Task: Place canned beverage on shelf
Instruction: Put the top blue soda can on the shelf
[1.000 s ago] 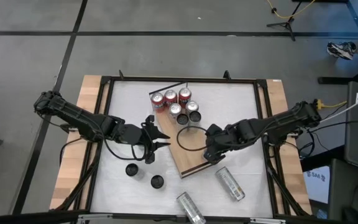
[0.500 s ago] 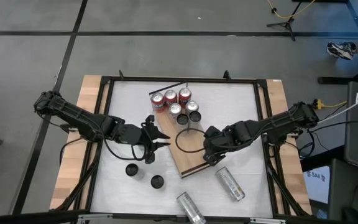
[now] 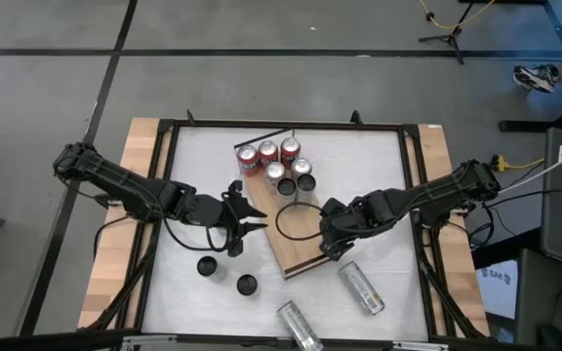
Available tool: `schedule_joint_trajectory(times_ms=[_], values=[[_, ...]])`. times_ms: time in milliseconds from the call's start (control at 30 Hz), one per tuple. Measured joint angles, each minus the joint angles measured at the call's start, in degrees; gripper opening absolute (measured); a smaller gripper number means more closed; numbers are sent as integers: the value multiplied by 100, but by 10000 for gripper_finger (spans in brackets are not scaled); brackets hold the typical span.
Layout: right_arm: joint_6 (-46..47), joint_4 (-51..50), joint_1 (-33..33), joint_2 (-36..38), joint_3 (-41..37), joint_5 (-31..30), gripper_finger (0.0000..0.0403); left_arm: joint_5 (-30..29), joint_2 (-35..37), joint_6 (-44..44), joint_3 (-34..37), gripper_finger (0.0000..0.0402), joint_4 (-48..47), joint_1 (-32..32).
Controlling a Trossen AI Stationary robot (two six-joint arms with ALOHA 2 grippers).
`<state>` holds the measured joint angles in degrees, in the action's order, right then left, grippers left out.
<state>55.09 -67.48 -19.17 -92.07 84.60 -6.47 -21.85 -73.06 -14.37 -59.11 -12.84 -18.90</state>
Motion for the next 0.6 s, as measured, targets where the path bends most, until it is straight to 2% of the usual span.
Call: schedule_joint_trajectory(times_ms=[367, 600], values=[[195, 9, -311, 0, -2, -545, 234, 0, 0, 0, 0, 104, 0, 1], [208, 15, -310, -68, -3, -483, 234, 0, 0, 0, 0, 104, 0, 0]])
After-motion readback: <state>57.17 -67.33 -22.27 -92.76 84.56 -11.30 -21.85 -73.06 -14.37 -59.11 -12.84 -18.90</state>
